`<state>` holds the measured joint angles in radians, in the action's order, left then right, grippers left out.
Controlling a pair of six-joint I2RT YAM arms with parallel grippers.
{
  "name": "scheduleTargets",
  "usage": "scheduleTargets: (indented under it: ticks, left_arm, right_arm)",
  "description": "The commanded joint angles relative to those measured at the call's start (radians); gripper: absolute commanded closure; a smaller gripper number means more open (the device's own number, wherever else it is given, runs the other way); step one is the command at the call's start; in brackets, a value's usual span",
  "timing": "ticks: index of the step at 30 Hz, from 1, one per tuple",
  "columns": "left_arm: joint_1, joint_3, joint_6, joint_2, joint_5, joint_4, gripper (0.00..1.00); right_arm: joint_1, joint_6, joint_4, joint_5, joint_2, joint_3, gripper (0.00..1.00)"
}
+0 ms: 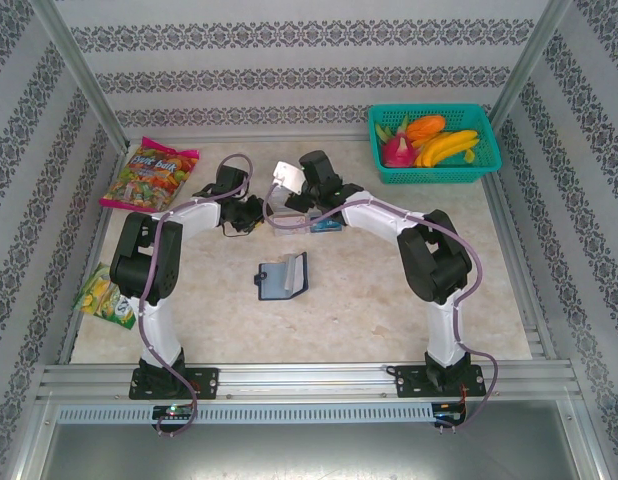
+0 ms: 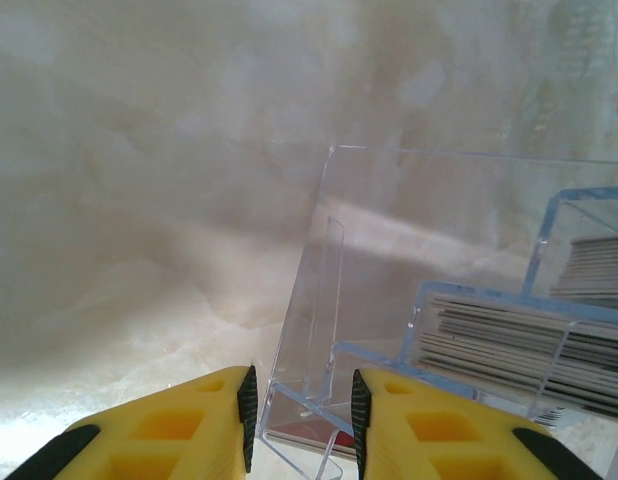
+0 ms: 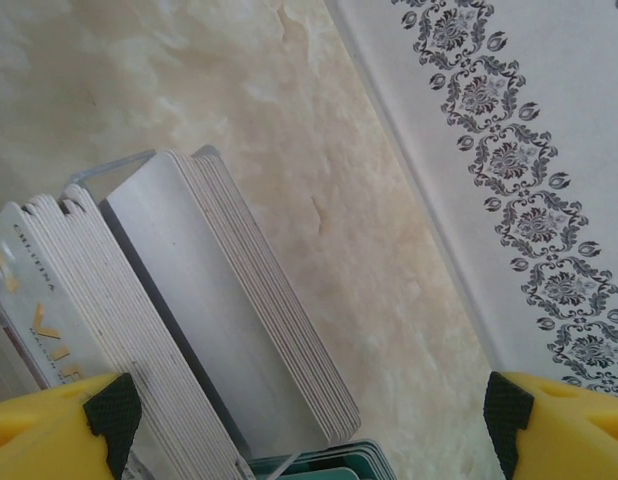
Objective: Put the credit cards into the card holder
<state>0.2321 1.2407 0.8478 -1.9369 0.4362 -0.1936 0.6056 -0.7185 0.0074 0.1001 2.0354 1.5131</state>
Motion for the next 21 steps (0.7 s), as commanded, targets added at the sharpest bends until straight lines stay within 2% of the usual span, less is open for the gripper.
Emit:
scheduleTargets:
  ticks: [1,7,12,21]
  left_arm:
    - [-0.007,0.009,0.011,0.009,0.034,0.022,0.66]
    - [-0.01,0.007,0.007,0.015,0.034,0.02,0.66]
    - [-0.01,0.013,0.013,0.012,0.045,0.027,0.66]
    - [-0.01,0.014,0.013,0.014,0.045,0.019,0.65]
  right_arm:
    - [0.027,-0.008,-0.048,-0.047,-0.021,-0.026,0.09]
    - [0.028,-0.006,-0.069,-0.065,-0.02,-0.028,0.09]
    - [0.025,-0.027,-0.061,0.022,0.041,0.032,0.09]
    - [0.021,-0.042,-0.044,0.061,0.091,0.094,0.09]
